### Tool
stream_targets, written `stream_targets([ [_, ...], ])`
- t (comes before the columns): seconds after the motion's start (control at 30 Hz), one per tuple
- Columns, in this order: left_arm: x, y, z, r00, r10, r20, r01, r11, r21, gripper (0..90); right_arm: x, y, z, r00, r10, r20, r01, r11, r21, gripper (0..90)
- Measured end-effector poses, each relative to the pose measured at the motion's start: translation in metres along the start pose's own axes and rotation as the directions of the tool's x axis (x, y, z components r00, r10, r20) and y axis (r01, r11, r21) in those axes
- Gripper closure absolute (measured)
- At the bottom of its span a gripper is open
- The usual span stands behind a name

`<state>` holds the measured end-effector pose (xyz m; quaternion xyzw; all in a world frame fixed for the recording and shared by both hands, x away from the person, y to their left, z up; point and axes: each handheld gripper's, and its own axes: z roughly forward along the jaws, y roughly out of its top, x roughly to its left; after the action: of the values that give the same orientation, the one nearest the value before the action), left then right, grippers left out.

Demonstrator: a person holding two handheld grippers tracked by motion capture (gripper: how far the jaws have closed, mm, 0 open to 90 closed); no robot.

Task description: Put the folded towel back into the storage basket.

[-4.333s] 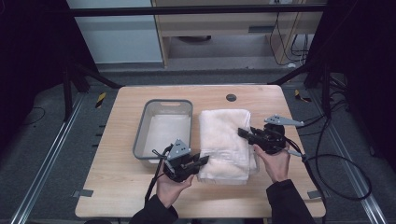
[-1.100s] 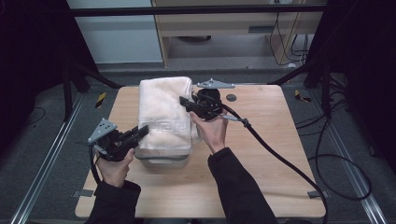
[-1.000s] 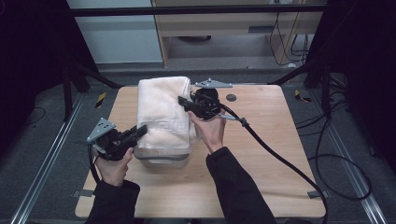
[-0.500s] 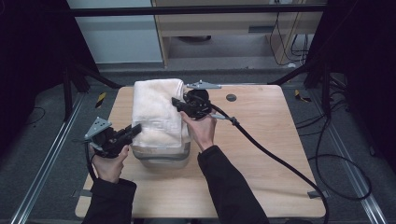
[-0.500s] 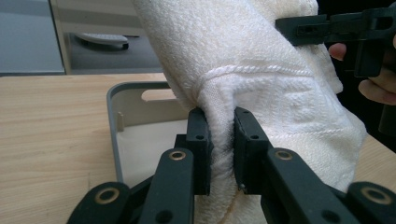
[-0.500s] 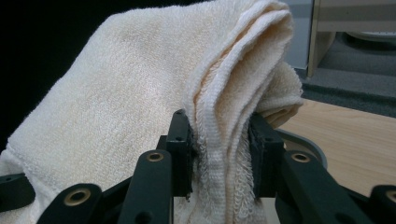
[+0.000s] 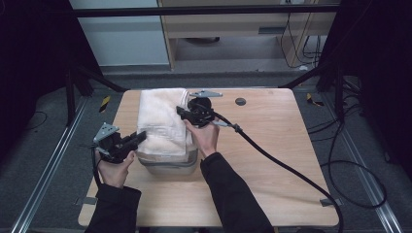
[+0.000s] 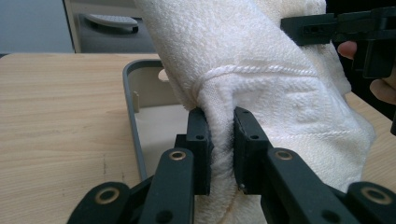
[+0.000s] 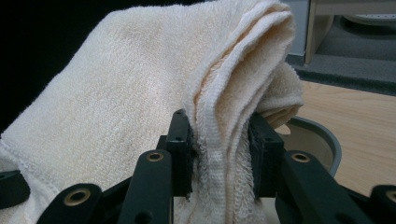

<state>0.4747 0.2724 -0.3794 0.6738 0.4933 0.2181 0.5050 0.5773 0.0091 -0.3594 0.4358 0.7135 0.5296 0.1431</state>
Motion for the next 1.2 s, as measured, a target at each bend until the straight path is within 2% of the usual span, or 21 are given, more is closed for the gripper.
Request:
stream_targets([
  [0.3, 0.007, -0.007, 0.008, 0.9998, -0.002, -0.017, 0.003, 0.9992, 0.039, 78.0, -0.001, -0.012, 0.013, 0.9997, -0.01, 0.02, 0.009, 0.999, 0.031, 66.8],
  [0.57, 0.008, -0.014, 0.018, 0.9995, 0.012, -0.029, -0.01, 0.9967, 0.081, 78.0, -0.008, -0.025, 0.023, 0.9993, 0.011, 0.035, -0.014, 0.998, 0.069, 66.4],
  [0.67, 0.009, -0.016, 0.022, 0.9993, 0.016, -0.034, -0.013, 0.9953, 0.096, 78.0, -0.01, -0.029, 0.026, 0.9992, 0.002, 0.04, -0.005, 0.997, 0.081, 66.3],
  [1.2, 0.007, -0.03, 0.041, 0.9981, 0.037, -0.048, -0.028, 0.983, 0.182, 78.0, -0.022, -0.054, 0.037, 0.9978, 0.011, 0.065, -0.02, 0.99, 0.137, 65.5],
])
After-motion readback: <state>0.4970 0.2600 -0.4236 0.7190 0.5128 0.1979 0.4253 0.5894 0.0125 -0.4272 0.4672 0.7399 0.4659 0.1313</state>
